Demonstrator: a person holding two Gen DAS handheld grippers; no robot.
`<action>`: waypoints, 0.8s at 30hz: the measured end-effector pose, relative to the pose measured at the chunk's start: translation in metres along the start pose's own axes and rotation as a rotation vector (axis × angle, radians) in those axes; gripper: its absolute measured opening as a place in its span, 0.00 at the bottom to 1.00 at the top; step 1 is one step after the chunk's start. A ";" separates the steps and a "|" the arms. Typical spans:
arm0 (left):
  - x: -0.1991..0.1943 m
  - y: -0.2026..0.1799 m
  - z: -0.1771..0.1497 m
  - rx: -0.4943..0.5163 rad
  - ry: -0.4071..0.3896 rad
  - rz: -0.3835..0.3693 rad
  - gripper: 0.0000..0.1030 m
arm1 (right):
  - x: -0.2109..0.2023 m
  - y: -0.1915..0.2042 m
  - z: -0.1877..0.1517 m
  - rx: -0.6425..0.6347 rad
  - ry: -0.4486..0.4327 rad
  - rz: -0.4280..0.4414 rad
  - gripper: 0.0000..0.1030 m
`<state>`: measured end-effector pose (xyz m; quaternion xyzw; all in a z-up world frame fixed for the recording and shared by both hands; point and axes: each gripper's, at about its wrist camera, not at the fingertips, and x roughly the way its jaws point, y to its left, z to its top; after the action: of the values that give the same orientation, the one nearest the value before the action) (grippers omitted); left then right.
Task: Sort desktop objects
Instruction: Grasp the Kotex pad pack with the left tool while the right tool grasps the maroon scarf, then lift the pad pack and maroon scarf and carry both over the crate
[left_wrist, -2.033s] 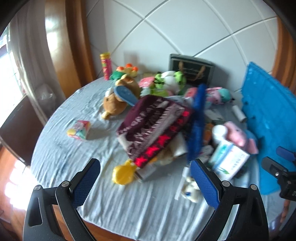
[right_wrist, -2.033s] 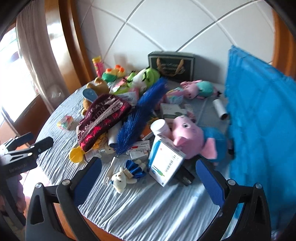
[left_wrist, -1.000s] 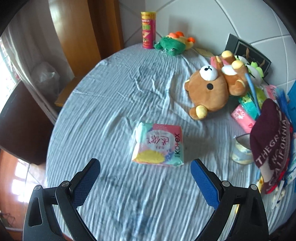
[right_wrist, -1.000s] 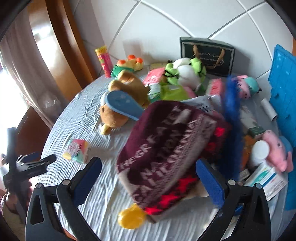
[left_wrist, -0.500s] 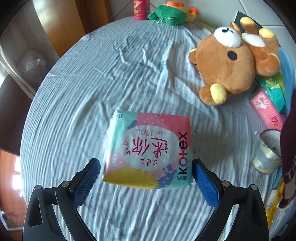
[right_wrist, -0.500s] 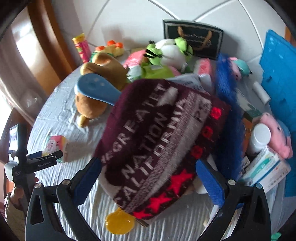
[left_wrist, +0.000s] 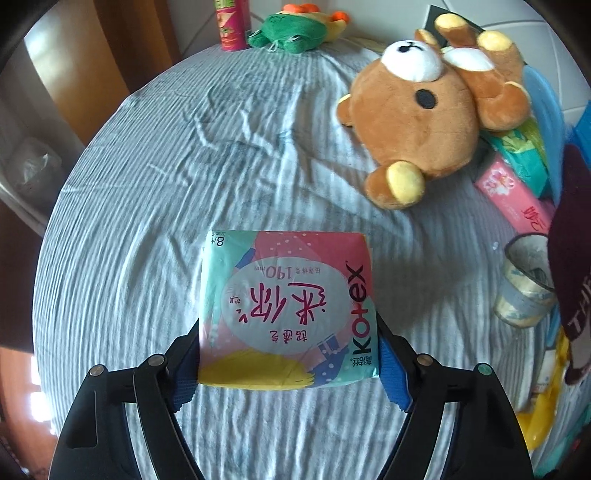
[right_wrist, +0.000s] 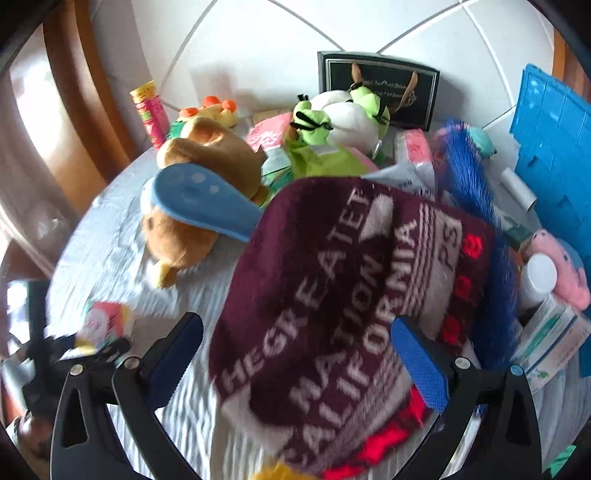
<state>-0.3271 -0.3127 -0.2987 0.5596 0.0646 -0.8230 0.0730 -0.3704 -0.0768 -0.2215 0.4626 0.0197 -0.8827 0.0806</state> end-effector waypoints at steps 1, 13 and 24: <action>-0.001 -0.002 0.001 0.011 -0.003 -0.006 0.77 | 0.005 0.002 0.002 -0.004 -0.005 -0.022 1.00; -0.035 -0.038 0.035 0.097 -0.082 -0.084 0.77 | 0.015 -0.008 0.007 -0.008 0.002 -0.077 0.29; -0.129 -0.040 0.057 0.128 -0.275 -0.154 0.77 | -0.100 -0.021 0.030 0.048 -0.206 -0.015 0.23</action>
<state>-0.3402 -0.2778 -0.1572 0.4387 0.0442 -0.8974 -0.0180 -0.3426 -0.0468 -0.1230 0.3711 -0.0061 -0.9263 0.0644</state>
